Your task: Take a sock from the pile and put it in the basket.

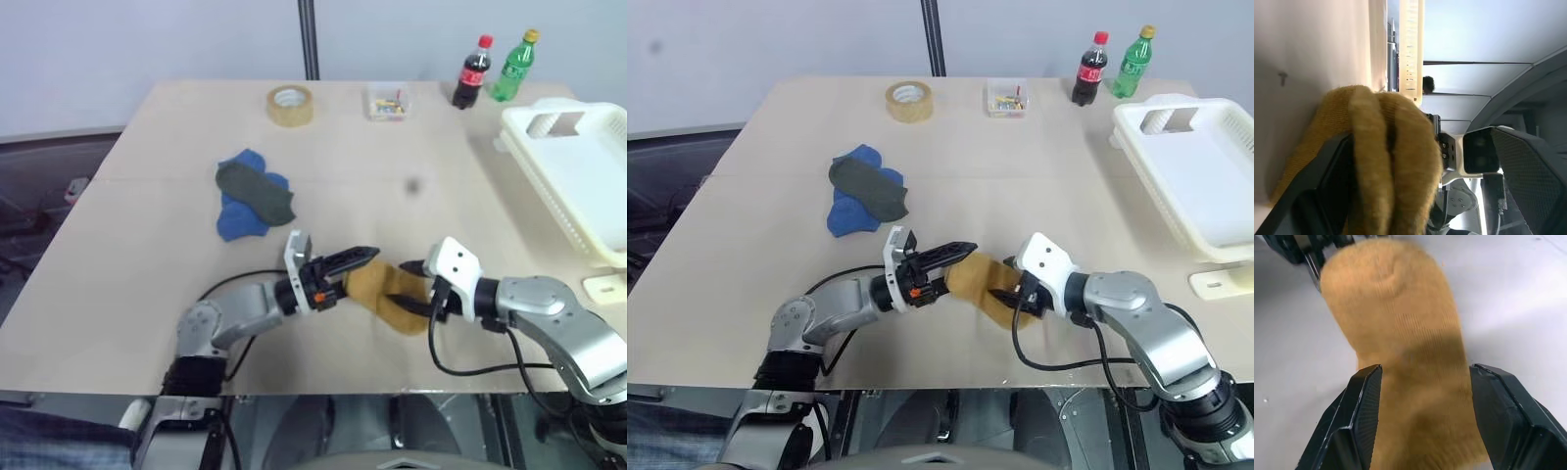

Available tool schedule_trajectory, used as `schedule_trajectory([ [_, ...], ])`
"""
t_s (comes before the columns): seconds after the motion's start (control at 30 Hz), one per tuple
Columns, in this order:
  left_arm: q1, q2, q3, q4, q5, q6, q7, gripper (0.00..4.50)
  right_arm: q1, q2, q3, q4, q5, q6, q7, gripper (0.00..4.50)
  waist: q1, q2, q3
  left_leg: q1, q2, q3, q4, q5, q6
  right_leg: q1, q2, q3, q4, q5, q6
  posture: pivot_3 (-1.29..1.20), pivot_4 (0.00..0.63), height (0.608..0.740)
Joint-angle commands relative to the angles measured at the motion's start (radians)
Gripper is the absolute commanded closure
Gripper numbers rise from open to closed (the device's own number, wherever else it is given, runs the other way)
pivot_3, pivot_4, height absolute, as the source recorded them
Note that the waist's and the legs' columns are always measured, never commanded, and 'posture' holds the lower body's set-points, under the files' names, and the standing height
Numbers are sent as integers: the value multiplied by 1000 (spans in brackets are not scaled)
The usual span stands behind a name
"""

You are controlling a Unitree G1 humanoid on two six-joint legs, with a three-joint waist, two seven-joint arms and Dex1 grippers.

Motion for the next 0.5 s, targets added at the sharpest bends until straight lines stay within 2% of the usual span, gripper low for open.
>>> schedule_trajectory([
  [0.03,13,10,28,-33,-20,0,-20,58,36,-58,-89,-41,26,4,19,1544,3,0,0,0,0,0,0,0,0,0,0,0,0,0,0,0,150,740],
  [0.17,22,-7,39,-48,-20,-7,-15,58,69,-68,-52,-10,4,8,-6,1544,9,0,0,0,0,0,0,0,0,0,0,0,0,0,0,0,150,740],
  [0.37,2,-33,54,-36,-20,3,-23,58,20,12,54,80,-70,-30,-69,1544,8,0,0,0,1,0,0,0,0,0,0,0,0,0,0,0,150,740],
  [0.43,-6,-38,38,-26,-20,13,-16,58,5,31,47,84,-72,-35,-80,1544,10,0,0,0,0,1,0,0,0,0,0,0,0,0,0,0,150,740],
  [0.5,-15,-29,-4,-14,-20,21,1,58,4,27,-19,44,-28,-13,-69,1544,14,0,0,0,0,0,0,0,0,0,1,0,0,0,0,0,150,740],
])
